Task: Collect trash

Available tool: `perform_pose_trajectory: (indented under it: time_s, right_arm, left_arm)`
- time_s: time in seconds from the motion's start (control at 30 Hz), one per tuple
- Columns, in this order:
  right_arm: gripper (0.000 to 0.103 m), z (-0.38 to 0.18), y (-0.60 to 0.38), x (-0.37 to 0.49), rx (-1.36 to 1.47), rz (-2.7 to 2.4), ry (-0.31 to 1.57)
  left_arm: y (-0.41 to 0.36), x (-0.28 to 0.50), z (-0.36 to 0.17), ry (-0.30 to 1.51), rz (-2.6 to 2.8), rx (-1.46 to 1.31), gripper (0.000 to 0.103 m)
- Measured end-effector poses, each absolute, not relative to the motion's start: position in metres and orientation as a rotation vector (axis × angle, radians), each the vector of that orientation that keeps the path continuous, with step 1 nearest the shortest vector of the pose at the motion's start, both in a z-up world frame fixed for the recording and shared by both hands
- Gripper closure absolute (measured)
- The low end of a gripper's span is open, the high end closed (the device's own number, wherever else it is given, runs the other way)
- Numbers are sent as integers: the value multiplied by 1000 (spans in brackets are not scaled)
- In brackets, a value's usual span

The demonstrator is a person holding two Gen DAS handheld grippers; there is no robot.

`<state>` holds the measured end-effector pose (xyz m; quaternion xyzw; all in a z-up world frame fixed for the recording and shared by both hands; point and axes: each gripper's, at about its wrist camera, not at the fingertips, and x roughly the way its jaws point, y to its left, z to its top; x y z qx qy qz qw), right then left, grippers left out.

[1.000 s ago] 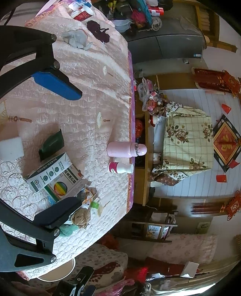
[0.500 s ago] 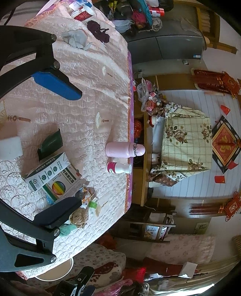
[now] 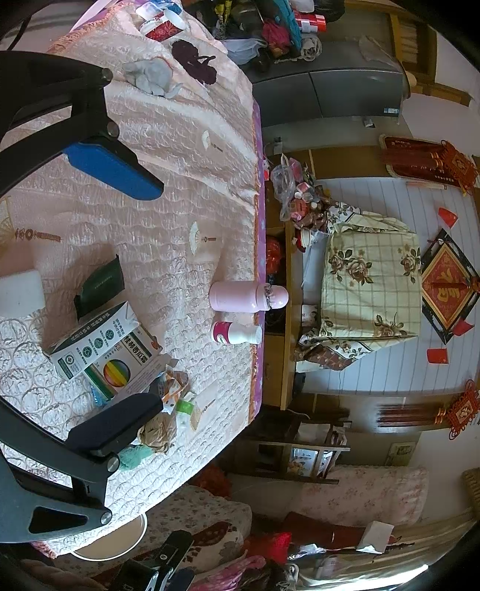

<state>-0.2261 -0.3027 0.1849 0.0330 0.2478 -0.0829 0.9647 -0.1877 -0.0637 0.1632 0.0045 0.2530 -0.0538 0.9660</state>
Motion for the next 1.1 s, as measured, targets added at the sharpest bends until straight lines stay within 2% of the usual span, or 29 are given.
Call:
perform_pose_trajectory:
  time_s: [1.1]
  right_arm:
    - [0, 185, -304, -229, 81, -161, 498]
  left_arm:
    - [-63, -185, 161, 513, -92, 5, 0]
